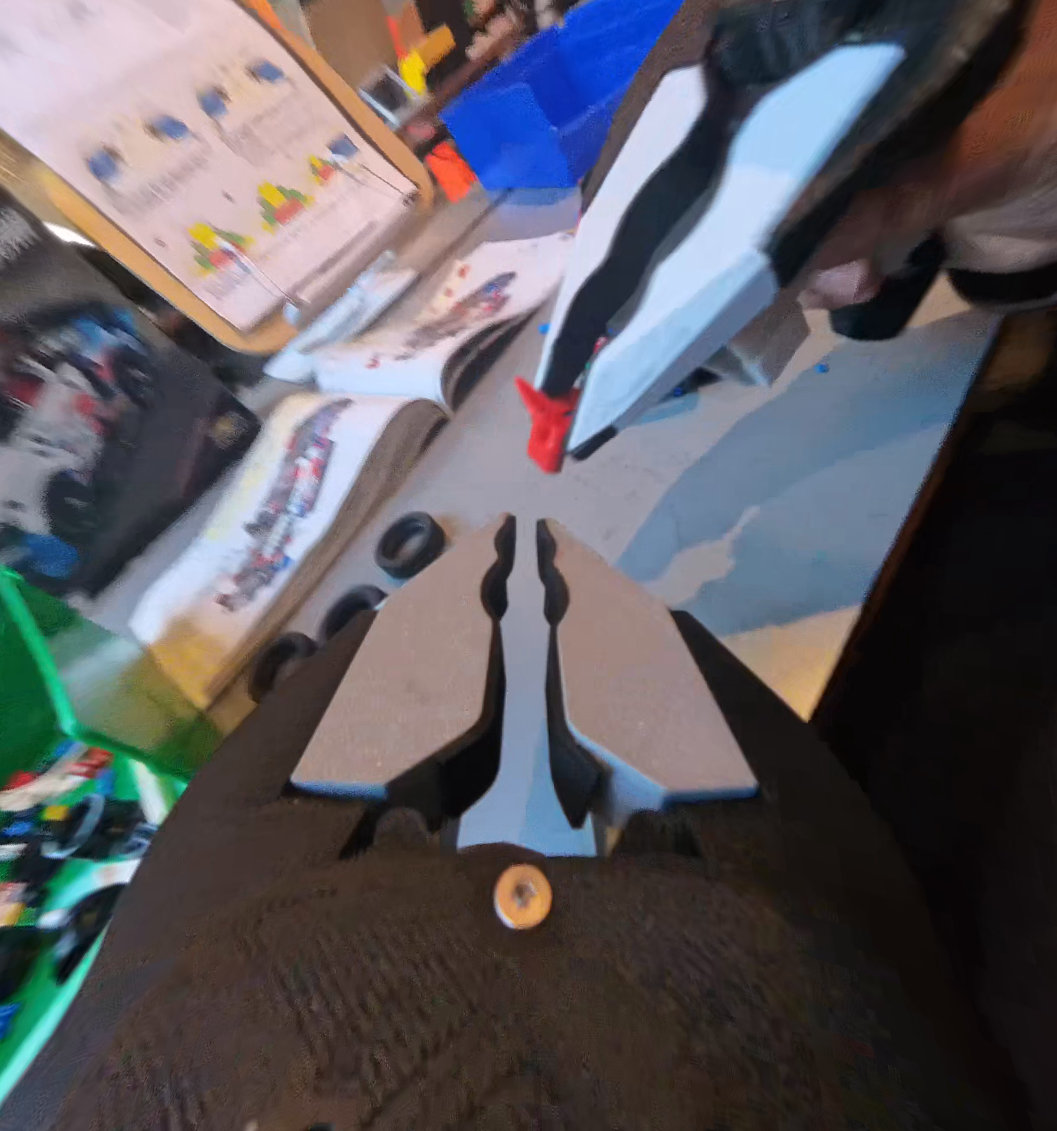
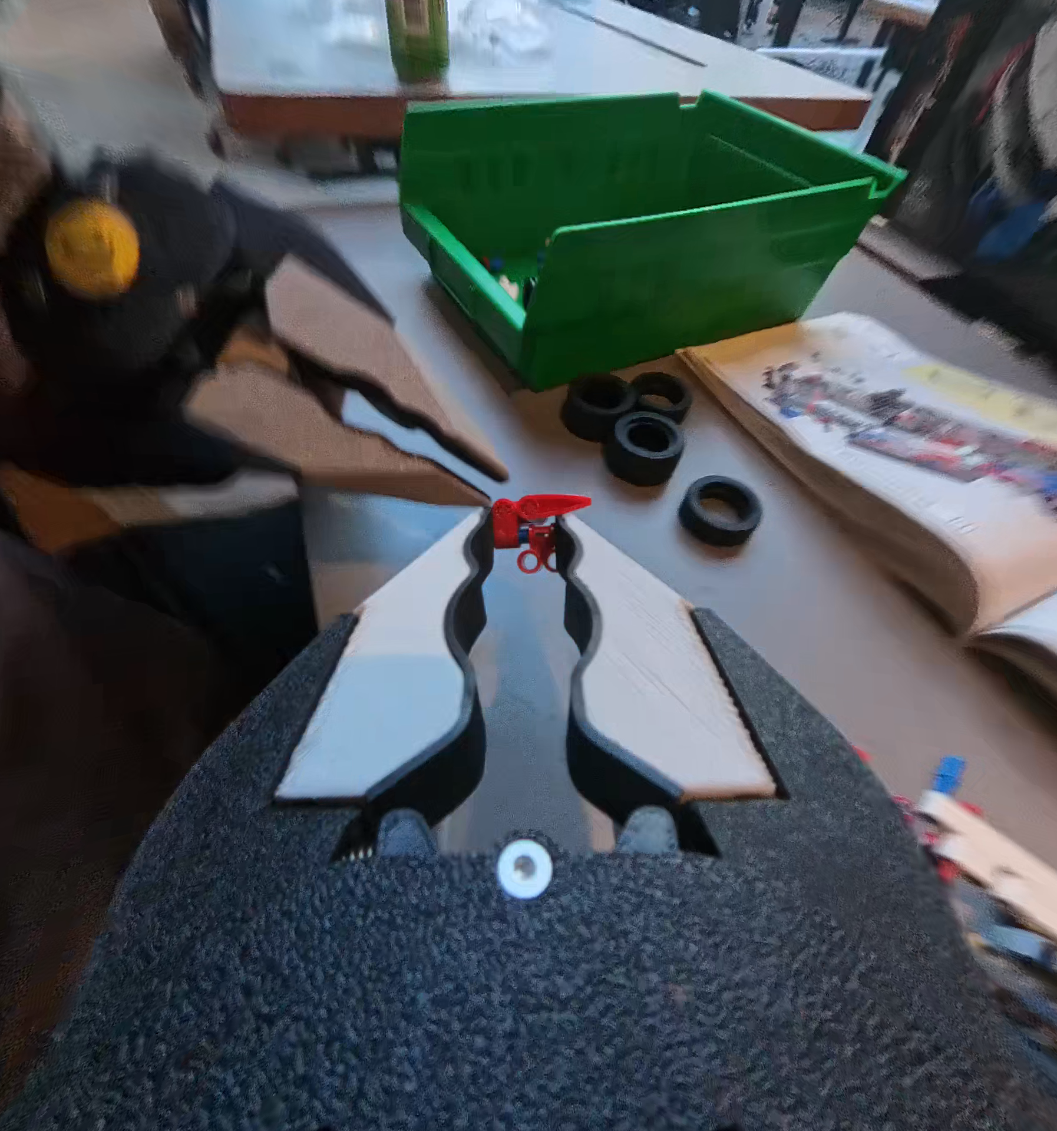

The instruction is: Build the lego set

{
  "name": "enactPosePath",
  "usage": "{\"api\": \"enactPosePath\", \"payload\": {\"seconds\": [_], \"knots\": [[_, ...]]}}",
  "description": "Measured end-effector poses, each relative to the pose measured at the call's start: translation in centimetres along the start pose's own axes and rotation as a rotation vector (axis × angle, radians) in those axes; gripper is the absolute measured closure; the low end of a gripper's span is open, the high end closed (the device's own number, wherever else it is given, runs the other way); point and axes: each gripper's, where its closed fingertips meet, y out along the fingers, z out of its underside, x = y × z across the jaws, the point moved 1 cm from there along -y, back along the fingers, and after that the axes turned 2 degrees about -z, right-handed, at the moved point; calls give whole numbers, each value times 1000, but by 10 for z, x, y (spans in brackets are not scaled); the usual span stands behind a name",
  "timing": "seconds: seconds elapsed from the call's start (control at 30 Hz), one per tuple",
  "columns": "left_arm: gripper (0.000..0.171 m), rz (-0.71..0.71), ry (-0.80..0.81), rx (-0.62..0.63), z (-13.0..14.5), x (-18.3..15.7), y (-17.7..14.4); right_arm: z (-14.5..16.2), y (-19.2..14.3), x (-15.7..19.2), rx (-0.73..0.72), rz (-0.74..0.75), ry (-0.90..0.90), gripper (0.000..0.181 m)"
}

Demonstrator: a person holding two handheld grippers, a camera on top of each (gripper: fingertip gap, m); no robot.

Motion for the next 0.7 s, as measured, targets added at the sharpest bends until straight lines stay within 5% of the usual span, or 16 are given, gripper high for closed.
{"api": "enactPosePath", "payload": {"seconds": [0.17,0.4,0.57,0.7], "knots": [[162,463,-521,0,-19,11,-12,7,6,20,91,-36,-155,166],[139,647,-770,95,-15,4,5,0,0,20,52,0,-241,165],[120,768,-744,116,-13,-11,0,10,5,20,97,5,-216,164],[117,570,-415,178,21,-9,7,7,-2,9,75,38,-91,164]]}}
